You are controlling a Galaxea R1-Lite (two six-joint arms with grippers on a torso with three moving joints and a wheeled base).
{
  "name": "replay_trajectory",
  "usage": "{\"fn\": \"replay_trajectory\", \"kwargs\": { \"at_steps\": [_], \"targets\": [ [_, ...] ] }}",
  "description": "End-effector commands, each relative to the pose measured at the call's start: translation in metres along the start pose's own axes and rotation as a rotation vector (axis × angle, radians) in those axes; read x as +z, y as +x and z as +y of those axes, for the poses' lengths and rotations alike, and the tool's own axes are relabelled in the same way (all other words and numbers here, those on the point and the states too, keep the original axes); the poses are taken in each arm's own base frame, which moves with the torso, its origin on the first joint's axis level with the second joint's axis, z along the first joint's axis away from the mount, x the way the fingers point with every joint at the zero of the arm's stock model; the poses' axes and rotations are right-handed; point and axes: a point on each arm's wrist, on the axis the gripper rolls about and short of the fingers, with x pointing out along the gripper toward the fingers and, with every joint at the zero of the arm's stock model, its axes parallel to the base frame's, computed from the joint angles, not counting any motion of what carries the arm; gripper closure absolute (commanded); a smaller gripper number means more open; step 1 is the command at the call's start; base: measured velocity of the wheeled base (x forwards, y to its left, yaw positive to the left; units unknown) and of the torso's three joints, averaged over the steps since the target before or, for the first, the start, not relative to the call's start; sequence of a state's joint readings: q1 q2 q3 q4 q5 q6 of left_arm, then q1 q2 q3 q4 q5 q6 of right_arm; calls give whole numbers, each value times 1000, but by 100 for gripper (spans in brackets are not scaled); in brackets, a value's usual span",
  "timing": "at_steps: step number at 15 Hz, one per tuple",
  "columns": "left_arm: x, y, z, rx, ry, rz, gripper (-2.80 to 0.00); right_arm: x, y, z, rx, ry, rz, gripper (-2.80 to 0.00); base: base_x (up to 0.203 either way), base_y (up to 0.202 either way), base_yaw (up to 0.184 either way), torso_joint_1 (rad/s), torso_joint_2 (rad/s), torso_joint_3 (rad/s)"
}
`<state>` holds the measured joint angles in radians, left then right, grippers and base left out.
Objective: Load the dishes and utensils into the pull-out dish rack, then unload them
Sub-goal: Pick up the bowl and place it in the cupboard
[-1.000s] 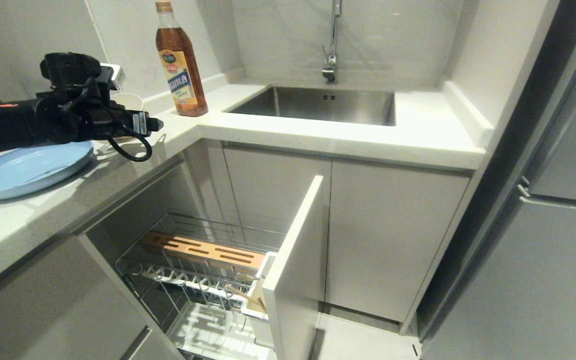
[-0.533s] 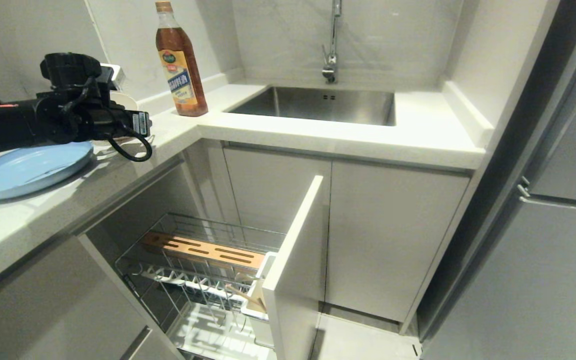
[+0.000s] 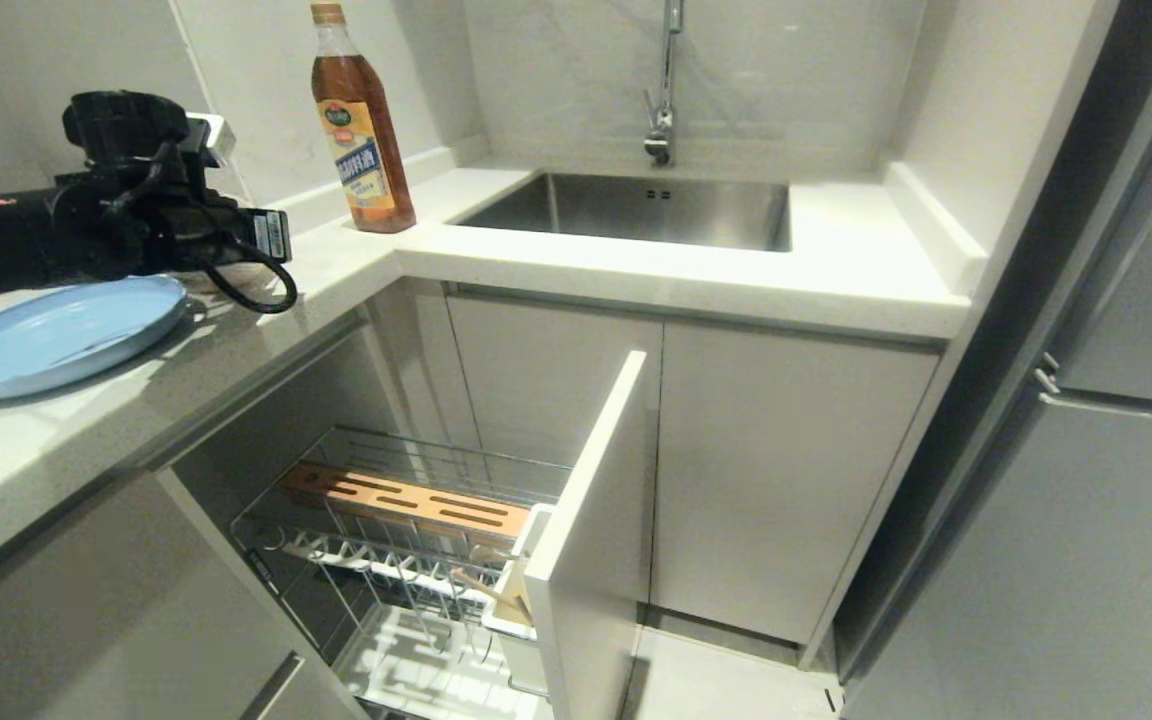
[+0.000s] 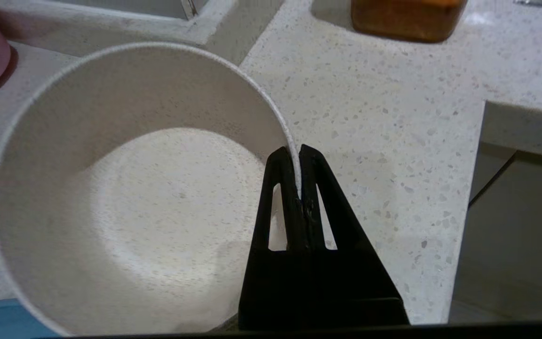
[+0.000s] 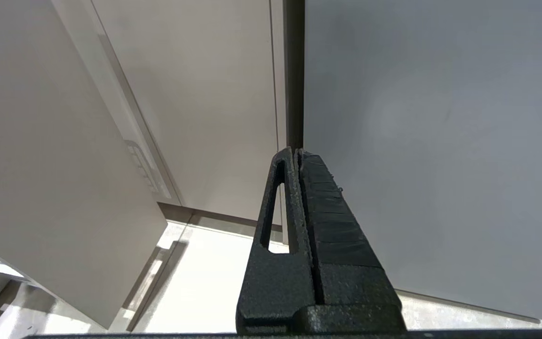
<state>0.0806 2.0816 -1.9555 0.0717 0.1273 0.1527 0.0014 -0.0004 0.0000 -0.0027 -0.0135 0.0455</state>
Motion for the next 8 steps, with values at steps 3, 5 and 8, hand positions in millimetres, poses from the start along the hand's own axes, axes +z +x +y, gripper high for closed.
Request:
{"fn": "replay_trajectory", "kwargs": {
  "at_steps": [3,5,8],
  "targets": [
    [26,-29,5,12,-78,-75,0,0,0,0,0,0,0,0,0,0,0,0,0,0],
    [42,-50,8,31,-142,-120,0,0,0,0,0,0,0,0,0,0,0,0,0,0],
    [58,-76,9,32,-213,-171,0,0,0,0,0,-1,0,0,0,0,0,0,0,0]
  ]
}}
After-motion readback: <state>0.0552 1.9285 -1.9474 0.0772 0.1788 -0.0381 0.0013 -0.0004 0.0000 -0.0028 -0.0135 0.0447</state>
